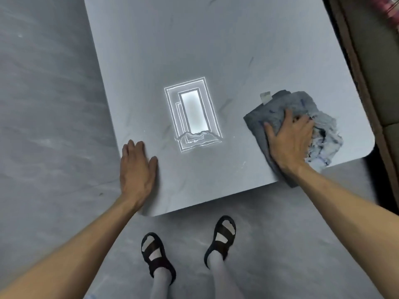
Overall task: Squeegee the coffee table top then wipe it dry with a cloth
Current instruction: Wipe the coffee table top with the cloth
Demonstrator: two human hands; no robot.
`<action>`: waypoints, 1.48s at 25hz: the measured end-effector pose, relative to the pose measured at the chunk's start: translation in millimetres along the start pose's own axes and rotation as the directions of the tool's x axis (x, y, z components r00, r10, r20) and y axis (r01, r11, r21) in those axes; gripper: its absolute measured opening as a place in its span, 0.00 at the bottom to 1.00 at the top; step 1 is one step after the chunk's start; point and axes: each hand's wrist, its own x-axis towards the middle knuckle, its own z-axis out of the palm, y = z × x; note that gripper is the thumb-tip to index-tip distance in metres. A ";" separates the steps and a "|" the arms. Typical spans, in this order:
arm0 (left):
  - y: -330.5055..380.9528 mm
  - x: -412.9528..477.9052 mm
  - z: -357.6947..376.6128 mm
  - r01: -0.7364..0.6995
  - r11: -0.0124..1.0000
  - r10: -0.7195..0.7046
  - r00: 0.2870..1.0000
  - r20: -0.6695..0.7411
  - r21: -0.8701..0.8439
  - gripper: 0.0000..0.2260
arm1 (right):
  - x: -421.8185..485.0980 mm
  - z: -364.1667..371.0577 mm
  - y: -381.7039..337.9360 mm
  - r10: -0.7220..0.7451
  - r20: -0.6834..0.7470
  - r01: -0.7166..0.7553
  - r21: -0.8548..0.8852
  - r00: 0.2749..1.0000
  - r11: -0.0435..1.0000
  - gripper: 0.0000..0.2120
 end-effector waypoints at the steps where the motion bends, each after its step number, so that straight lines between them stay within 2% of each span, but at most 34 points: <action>1: -3.6 -0.6 2.0 -0.017 1.000 0.017 1.000 0.002 -0.005 0.16 | 6.1 -2.2 -2.7 0.017 -0.024 -0.016 0.026 1.000 1.000 0.29; 4: -21.7 -6.4 -2.3 0.001 0.991 -0.005 0.999 -0.034 -0.132 0.20 | 17.9 -3.2 -27.2 0.142 -0.071 -0.125 0.208 0.987 0.970 0.20; 6: -34.1 -7.3 -6.2 0.008 0.976 -0.020 0.998 -0.052 -0.216 0.20 | 18.2 1.2 -54.5 0.181 -0.061 -0.151 0.330 0.982 0.932 0.18; 8: -42.7 -5.3 -7.8 0.020 0.958 -0.034 0.999 -0.041 -0.286 0.21 | 17.9 2.2 -91.5 0.138 -0.013 -0.116 0.466 0.990 0.877 0.16; 10: -45.3 -6.1 -10.8 0.051 0.914 -0.061 0.998 -0.011 -0.403 0.22 | 14.2 0.4 -135.5 0.016 0.030 -0.030 0.545 0.999 0.838 0.15; 12: -46.2 -9.1 -16.3 0.095 0.858 -0.110 0.994 0.000 -0.505 0.21 | -0.8 0.4 -184.8 -0.151 0.045 0.105 0.527 0.987 0.843 0.15; 14: -51.1 -9.7 -23.1 0.153 0.803 -0.187 0.982 0.002 -0.576 0.19 | -28.5 5.3 -232.0 -0.332 0.051 0.257 0.529 0.942 0.809 0.14; 16: -59.6 -9.0 -26.9 0.196 0.759 -0.237 0.971 0.017 -0.621 0.19 | -56.0 7.3 -262.4 -0.521 0.097 0.397 0.536 0.848 0.745 0.16; 18: -68.1 -8.3 -27.8 0.221 0.736 -0.253 0.966 0.043 -0.640 0.20 | -68.7 9.7 -266.5 -0.656 0.165 0.554 0.409 0.737 0.725 0.27; 19: -72.3 -8.3 -27.9 0.230 0.732 -0.255 0.965 0.055 -0.642 0.20 | -69.7 11.7 -262.1 -0.671 0.160 0.608 0.313 0.724 0.730 0.32; 20: -75.8 -8.8 -27.6 0.234 0.732 -0.254 0.965 0.063 -0.639 0.21 | -69.0 12.9 -256.9 -0.644 0.137 0.608 0.232 0.752 0.759 0.35; 23: -81.0 -8.4 -23.8 0.235 0.722 -0.254 0.965 0.067 -0.651 0.21 | -76.1 19.9 -258.9 -0.497 0.145 0.480 0.136 0.856 0.867 0.41; 26: -80.7 -9.4 -20.6 0.244 0.710 -0.273 0.960 0.061 -0.660 0.20 | -90.5 26.0 -272.3 -0.527 0.156 0.514 0.114 0.836 0.850 0.41; 29: -78.3 -10.2 -22.4 0.278 0.682 -0.318 0.946 0.069 -0.677 0.19 | -101.1 22.6 -265.3 -0.671 0.153 0.654 0.152 0.725 0.741 0.38; 31: -74.6 -12.1 -25.0 0.293 0.674 -0.340 0.938 0.068 -0.678 0.19 | -113.4 21.4 -258.9 -0.793 0.140 0.771 0.188 0.592 0.609 0.35; 34: -69.8 -15.4 -28.3 0.248 0.771 -0.302 0.953 0.007 -0.587 0.18 | -135.7 23.8 -253.0 -0.926 0.132 0.899 0.228 0.352 0.374 0.33; 37: -65.9 -19.2 -25.1 0.167 0.878 -0.192 0.981 -0.011 -0.448 0.20 | -141.9 26.8 -233.0 -0.974 0.173 0.950 0.247 0.150 0.190 0.31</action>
